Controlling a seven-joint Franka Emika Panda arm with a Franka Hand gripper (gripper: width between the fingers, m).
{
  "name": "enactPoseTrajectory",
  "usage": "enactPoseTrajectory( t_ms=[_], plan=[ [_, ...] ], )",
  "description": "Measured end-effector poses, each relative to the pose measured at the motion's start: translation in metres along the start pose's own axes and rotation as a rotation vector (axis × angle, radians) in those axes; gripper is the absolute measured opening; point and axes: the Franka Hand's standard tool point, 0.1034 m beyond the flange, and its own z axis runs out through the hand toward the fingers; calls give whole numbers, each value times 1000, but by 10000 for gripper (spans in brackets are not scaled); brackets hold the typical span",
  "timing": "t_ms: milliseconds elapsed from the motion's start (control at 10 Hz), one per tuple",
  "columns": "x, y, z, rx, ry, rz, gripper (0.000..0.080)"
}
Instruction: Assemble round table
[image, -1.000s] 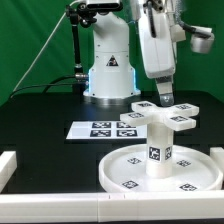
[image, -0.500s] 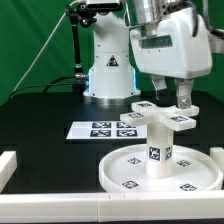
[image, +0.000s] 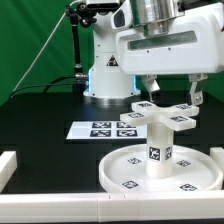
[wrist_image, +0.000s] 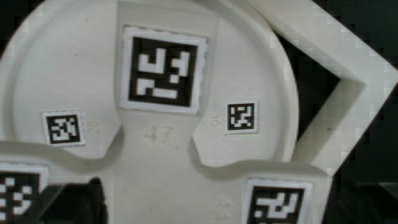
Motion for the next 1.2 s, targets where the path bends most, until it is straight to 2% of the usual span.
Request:
enactPoseTrajectory(
  t_ms=[100, 400, 600, 1000, 1200],
  plan=[
    [1, 1, 0, -2, 1, -122, 648],
    [5, -1, -4, -34, 8, -617, 648],
    [5, -4, -6, -71, -17, -847, 648],
    [8, -2, -5, -74, -19, -1128, 648],
    [12, 1, -5, -87, -27, -1391, 648]
  ],
)
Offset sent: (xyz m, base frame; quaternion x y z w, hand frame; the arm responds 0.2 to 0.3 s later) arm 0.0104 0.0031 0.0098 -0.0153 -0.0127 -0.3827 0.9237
